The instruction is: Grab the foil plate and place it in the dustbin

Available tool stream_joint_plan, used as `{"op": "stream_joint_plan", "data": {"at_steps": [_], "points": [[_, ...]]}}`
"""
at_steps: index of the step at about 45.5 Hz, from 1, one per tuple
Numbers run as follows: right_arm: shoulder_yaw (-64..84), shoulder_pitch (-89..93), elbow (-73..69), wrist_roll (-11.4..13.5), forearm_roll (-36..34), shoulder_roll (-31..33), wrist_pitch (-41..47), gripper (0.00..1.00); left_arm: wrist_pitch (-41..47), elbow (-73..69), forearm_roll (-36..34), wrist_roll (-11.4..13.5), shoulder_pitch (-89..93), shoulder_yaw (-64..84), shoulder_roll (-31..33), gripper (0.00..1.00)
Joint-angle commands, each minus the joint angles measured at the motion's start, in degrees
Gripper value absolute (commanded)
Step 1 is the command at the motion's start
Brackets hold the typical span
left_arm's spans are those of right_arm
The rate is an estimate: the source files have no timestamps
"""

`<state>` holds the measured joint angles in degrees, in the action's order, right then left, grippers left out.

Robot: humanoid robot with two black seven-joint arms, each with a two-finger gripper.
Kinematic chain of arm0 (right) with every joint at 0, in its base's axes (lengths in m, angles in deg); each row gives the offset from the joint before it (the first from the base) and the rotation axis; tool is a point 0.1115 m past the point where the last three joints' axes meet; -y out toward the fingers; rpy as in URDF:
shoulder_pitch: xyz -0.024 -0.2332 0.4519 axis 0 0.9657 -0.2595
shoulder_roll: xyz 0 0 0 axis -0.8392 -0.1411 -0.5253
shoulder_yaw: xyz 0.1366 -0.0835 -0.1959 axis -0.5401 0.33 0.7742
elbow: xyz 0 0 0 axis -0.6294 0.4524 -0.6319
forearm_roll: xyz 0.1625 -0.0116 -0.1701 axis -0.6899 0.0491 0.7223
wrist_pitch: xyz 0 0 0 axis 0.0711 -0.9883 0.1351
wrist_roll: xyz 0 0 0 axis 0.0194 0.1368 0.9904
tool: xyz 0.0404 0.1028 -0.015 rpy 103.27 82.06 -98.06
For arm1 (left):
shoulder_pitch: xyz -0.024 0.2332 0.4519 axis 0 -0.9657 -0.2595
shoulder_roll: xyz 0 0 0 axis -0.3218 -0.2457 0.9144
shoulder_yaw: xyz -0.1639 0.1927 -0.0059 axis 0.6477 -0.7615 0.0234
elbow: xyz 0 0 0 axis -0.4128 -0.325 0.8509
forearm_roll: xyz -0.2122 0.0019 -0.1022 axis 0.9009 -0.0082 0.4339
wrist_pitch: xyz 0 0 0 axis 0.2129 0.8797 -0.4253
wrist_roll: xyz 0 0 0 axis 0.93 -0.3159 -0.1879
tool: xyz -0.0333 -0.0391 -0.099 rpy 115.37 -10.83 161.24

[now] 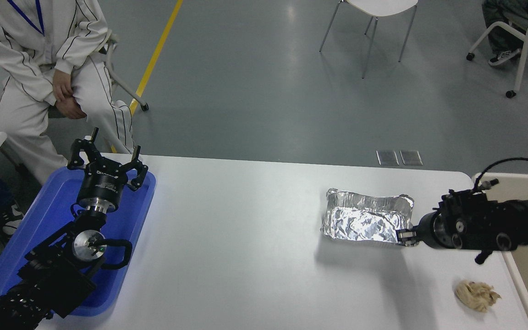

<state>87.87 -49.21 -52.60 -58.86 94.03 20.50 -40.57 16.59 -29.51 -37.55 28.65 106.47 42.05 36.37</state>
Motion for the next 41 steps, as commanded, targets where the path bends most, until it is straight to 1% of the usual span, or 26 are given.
{"op": "stream_joint_plan", "data": {"at_steps": [1, 7, 14, 18, 26, 33, 36, 41], "points": [[2.4, -12.0, -12.3, 0.0, -0.5, 5.4, 4.6, 0.00, 0.0, 0.0, 0.0, 0.0, 0.0, 0.0, 0.0, 1.00], [2.6, -19.3, -16.5, 0.0, -3.5, 7.4, 9.8, 0.00, 0.0, 0.0, 0.0, 0.0, 0.0, 0.0, 0.0, 1.00], [3.0, -27.3, -16.9, 0.0, -8.2, 7.9, 21.2, 0.00, 0.0, 0.0, 0.0, 0.0, 0.0, 0.0, 0.0, 1.00], [3.1, -31.5, -16.9, 0.0, -10.9, 9.1, 25.8, 0.00, 0.0, 0.0, 0.0, 0.0, 0.0, 0.0, 0.0, 1.00], [3.1, -39.2, -17.0, 0.0, -12.1, 11.5, 35.0, 0.00, 0.0, 0.0, 0.0, 0.0, 0.0, 0.1, 0.0, 1.00], [3.2, -45.1, -17.0, 0.0, -12.3, 12.5, 40.3, 0.00, 0.0, 0.0, 0.0, 0.0, 0.0, 0.0, 0.0, 1.00], [3.4, -47.5, -17.0, 0.0, -12.6, 12.6, 40.4, 0.00, 0.0, 0.0, 0.0, 0.0, 0.0, 0.1, 0.0, 1.00], [6.7, -52.0, -17.0, 0.0, -16.3, 12.4, 40.4, 0.00, 0.0, 0.0, 0.0, 0.0, 0.0, 0.0, 0.0, 1.00]]}}
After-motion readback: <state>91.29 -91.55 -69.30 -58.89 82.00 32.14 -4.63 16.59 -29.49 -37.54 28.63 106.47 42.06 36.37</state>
